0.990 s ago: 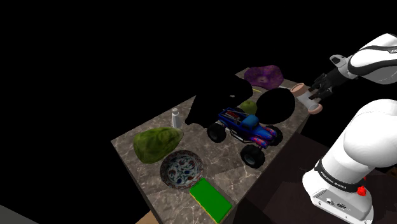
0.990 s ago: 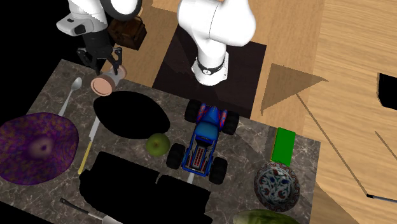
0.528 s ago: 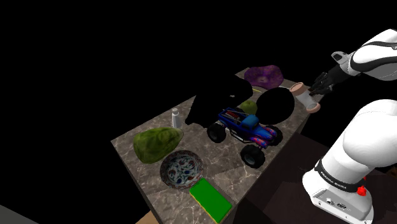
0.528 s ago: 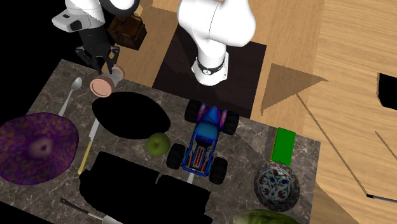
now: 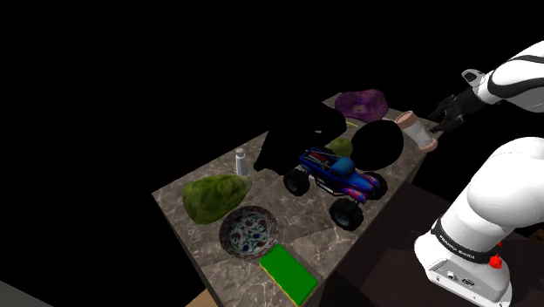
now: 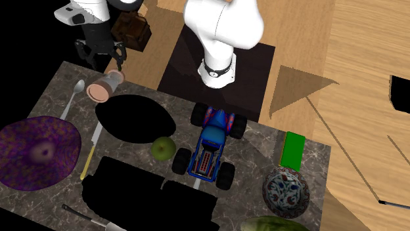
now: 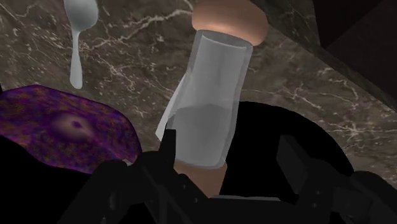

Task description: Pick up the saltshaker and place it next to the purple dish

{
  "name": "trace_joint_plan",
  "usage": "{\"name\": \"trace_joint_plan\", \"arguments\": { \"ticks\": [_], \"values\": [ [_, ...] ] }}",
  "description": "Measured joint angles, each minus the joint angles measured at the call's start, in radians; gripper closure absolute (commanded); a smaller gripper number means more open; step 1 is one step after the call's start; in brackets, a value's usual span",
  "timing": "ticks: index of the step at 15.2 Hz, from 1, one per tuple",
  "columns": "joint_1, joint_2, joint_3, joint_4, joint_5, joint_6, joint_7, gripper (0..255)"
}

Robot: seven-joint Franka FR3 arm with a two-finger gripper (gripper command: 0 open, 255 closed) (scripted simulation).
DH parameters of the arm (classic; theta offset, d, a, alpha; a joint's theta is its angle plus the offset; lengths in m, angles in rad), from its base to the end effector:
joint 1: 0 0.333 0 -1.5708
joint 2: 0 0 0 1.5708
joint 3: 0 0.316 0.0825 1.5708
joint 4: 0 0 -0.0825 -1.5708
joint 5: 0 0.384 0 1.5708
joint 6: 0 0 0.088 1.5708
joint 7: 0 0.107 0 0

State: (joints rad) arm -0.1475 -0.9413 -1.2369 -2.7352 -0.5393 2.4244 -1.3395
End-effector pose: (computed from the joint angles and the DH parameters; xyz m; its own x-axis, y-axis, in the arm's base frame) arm 0.1237 -0.3645 0.3491 0.7609 0.4447 0.4725 0.3903 -0.8954 0.2142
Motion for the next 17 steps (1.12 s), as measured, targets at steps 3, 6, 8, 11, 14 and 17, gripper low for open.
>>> {"name": "trace_joint_plan", "arguments": {
  "ticks": [3, 6, 8, 11, 14, 17],
  "values": [
    [-0.049, -0.027, -0.148, -0.062, -0.015, 0.125, -0.027, 0],
    [-0.025, -0.019, -0.243, -0.077, -0.023, 0.212, -0.035, 0],
    [0.013, -0.001, -0.280, -0.080, -0.029, 0.257, -0.031, 0],
    [0.086, 0.031, -0.346, -0.080, -0.041, 0.326, -0.028, 0],
    [0.117, 0.042, -0.366, -0.075, -0.042, 0.350, -0.024, 0],
    [0.121, 0.043, -0.370, -0.074, -0.043, 0.353, -0.024, 0]
  ]
}}
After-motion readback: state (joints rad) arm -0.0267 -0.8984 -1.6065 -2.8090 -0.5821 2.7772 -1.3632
